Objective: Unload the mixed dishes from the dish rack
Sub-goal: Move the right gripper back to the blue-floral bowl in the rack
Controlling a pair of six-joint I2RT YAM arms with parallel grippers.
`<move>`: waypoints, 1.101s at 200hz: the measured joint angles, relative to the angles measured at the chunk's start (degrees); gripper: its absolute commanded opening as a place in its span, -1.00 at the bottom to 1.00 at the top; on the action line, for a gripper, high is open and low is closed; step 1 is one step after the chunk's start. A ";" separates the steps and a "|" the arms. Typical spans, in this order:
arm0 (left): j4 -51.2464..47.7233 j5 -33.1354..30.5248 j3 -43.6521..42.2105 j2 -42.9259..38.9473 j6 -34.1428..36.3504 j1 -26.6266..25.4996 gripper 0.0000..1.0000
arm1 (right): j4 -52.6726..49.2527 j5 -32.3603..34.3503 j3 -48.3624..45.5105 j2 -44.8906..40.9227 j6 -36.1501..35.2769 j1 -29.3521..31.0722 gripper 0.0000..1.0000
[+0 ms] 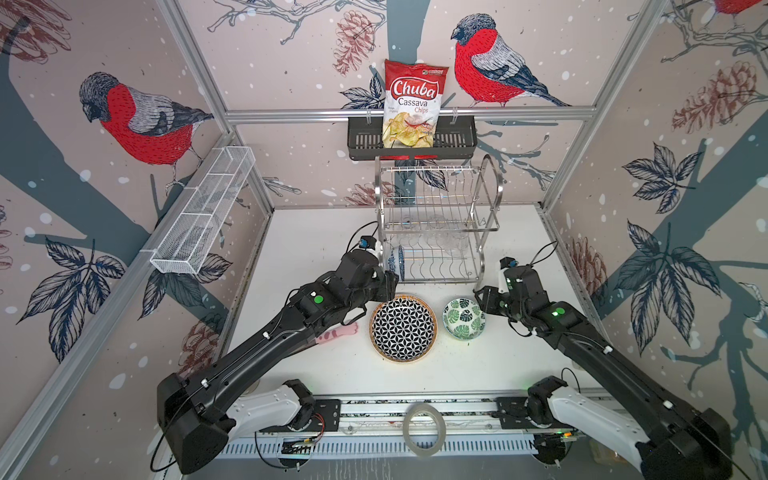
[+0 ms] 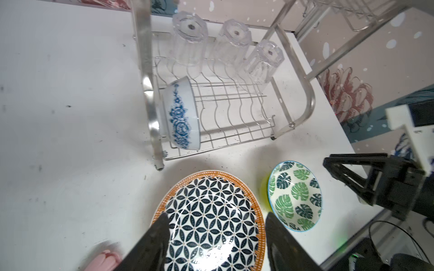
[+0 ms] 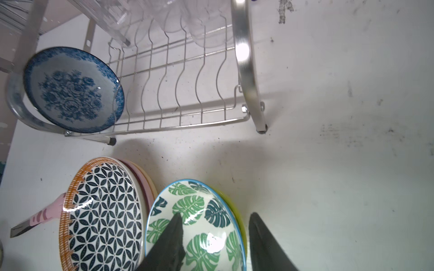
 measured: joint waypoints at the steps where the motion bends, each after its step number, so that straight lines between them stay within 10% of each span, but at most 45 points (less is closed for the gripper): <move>1: 0.15 -0.15 -0.22 -0.17 0.00 0.17 0.33 | 0.17 -0.02 0.00 0.02 0.00 0.09 0.05; 68: 9.46 -2.03 -9.90 -2.08 -0.07 6.49 0.56 | 23.85 0.74 2.69 10.58 -6.10 13.33 0.18; 220: 20.92 10.05 -2.64 18.91 1.42 14.21 0.21 | 47.15 -9.97 16.57 40.74 -10.14 14.19 0.08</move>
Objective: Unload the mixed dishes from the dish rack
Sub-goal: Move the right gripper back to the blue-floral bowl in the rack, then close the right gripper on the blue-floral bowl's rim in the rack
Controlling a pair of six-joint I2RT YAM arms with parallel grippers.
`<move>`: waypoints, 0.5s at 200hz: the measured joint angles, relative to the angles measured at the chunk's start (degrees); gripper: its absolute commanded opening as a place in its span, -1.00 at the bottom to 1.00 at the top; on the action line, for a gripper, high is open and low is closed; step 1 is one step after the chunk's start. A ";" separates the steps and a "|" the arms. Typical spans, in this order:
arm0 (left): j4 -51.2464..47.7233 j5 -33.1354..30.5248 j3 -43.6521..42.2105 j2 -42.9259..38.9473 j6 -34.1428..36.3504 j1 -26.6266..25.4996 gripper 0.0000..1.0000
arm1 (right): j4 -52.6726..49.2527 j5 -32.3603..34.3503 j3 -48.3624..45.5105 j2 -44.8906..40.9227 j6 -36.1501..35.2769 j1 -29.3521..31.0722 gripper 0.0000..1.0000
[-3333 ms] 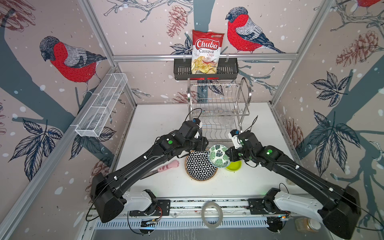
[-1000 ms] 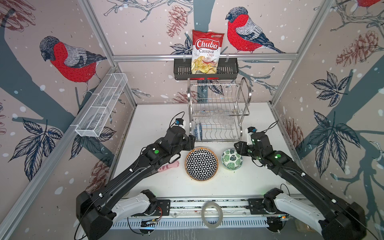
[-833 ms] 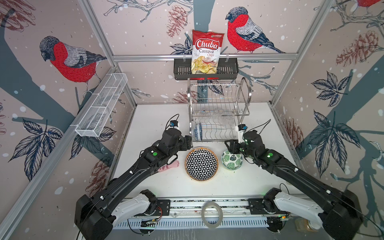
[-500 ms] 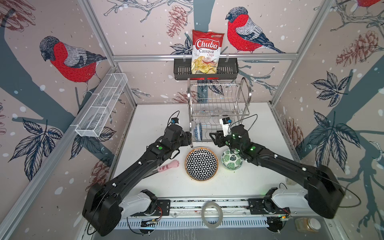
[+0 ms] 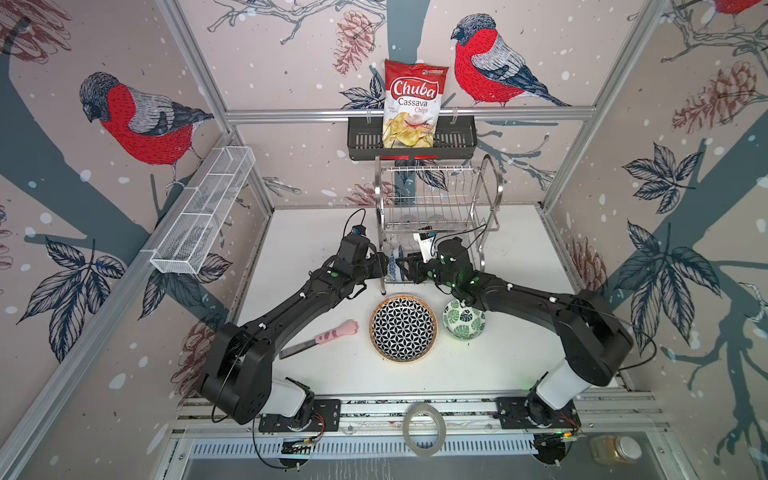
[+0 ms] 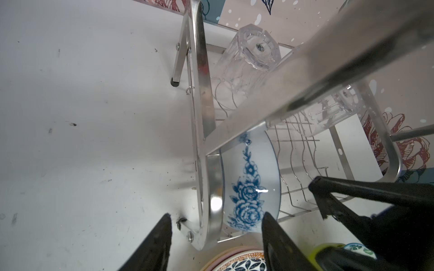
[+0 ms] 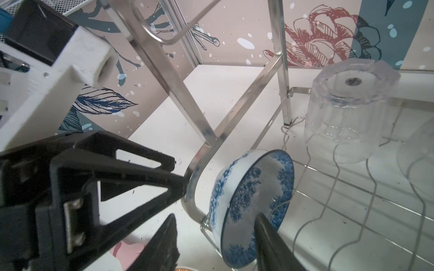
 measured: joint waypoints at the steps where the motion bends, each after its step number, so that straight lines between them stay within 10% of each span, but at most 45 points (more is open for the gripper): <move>1: 0.00 0.04 0.02 0.02 0.00 0.00 0.21 | 0.07 -0.11 0.04 0.13 0.04 -0.07 0.08; 61: 1.27 0.13 0.55 2.69 0.02 0.20 0.10 | 2.34 -5.11 2.69 5.73 3.26 -1.68 -0.10; 100: 1.20 -0.02 2.80 4.46 0.00 0.39 -0.37 | 2.51 -8.41 4.92 9.62 6.01 -1.88 -0.30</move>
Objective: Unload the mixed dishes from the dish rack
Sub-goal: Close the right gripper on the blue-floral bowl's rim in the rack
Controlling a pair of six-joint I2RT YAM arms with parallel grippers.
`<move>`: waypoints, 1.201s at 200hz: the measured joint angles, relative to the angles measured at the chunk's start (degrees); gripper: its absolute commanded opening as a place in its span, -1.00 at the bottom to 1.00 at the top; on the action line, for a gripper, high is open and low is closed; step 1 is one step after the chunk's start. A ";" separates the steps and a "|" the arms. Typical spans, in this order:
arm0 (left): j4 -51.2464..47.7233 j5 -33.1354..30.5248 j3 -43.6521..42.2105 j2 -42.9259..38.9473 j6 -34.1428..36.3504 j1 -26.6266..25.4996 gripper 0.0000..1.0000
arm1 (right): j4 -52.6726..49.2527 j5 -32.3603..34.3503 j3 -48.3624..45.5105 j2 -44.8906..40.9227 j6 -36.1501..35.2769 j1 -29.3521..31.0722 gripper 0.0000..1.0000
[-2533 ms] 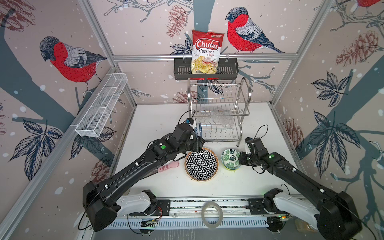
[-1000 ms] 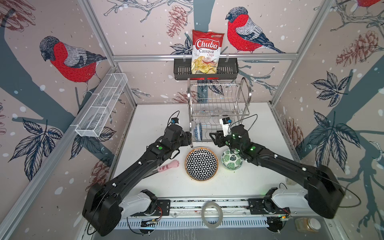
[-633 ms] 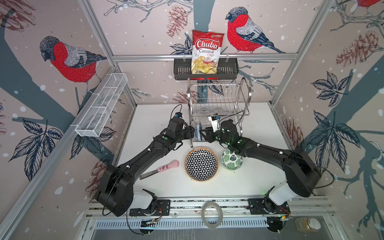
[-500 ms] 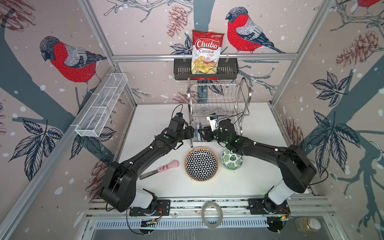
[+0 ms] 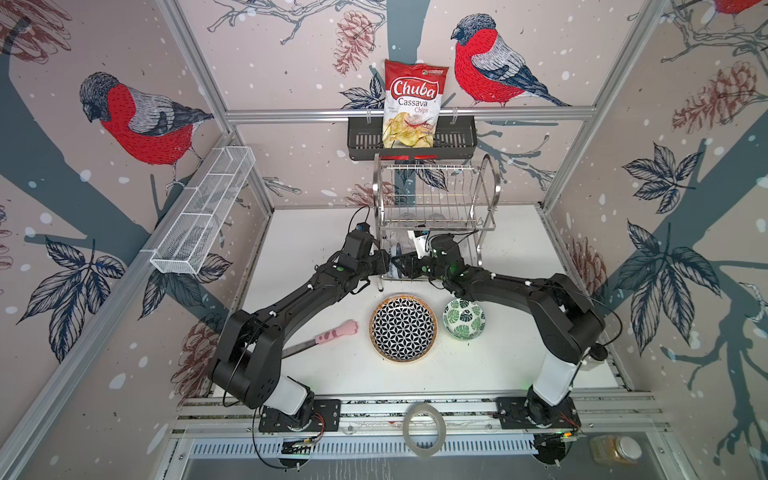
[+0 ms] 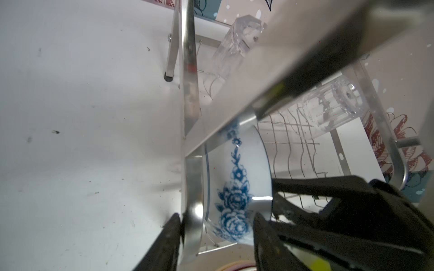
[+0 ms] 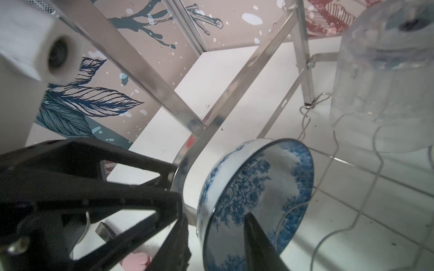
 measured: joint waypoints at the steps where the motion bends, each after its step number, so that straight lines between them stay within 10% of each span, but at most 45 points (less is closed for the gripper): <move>1: -0.02 0.00 0.02 0.02 0.00 0.00 -0.38 | 0.00 -0.11 0.04 0.09 0.04 0.00 -0.30; 142: -1.42 1.60 1.46 1.57 0.00 0.02 -0.52 | 8.33 -10.62 0.59 5.42 9.55 -2.49 -1.00; 240: -1.84 2.67 1.57 2.38 -0.22 0.57 -0.58 | 16.76 -13.68 -4.31 4.22 18.10 -3.93 -1.00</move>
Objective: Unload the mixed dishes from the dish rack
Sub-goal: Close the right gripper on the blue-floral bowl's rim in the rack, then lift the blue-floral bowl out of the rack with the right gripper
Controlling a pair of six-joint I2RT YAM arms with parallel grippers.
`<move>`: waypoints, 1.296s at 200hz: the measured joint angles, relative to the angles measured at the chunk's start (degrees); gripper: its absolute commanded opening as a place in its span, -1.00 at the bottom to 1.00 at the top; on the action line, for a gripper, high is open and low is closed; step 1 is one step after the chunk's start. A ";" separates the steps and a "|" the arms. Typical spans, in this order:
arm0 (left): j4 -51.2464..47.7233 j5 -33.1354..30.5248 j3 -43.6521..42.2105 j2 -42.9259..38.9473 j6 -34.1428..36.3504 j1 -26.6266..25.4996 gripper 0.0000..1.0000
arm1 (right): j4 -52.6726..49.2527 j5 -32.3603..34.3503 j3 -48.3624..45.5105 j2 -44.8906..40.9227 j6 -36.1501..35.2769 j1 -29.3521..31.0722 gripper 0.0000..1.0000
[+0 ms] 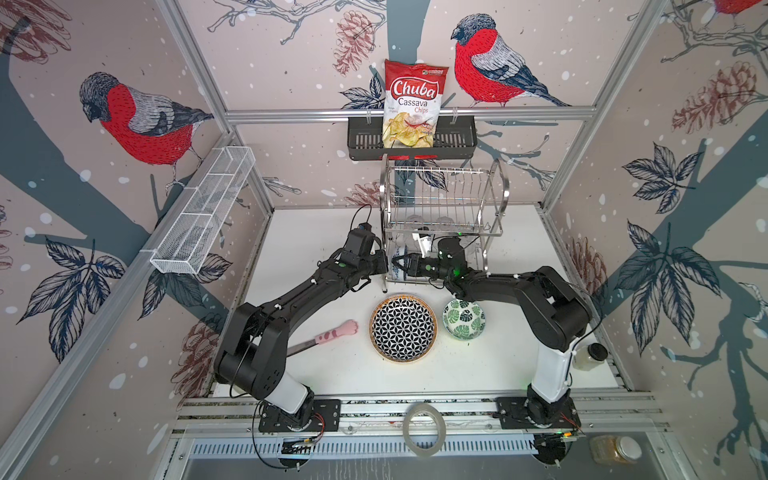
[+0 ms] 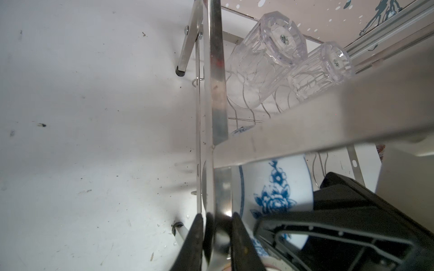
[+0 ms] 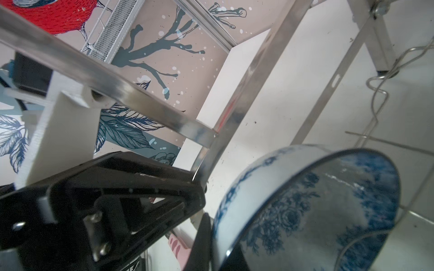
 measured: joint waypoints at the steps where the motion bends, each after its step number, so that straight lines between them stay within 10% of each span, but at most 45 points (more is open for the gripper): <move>1: 0.00 0.04 0.00 0.00 0.00 0.00 -0.58 | 0.09 -0.04 -0.04 -0.02 0.07 -0.02 -1.00; 162: 1.36 1.55 0.66 1.73 0.04 1.03 -0.60 | 27.04 -7.41 -3.04 -0.33 23.67 -2.49 -1.00; 259: 1.70 1.92 0.68 1.99 0.07 1.31 -0.60 | 24.30 -9.73 -7.91 -6.16 26.18 -1.44 -1.00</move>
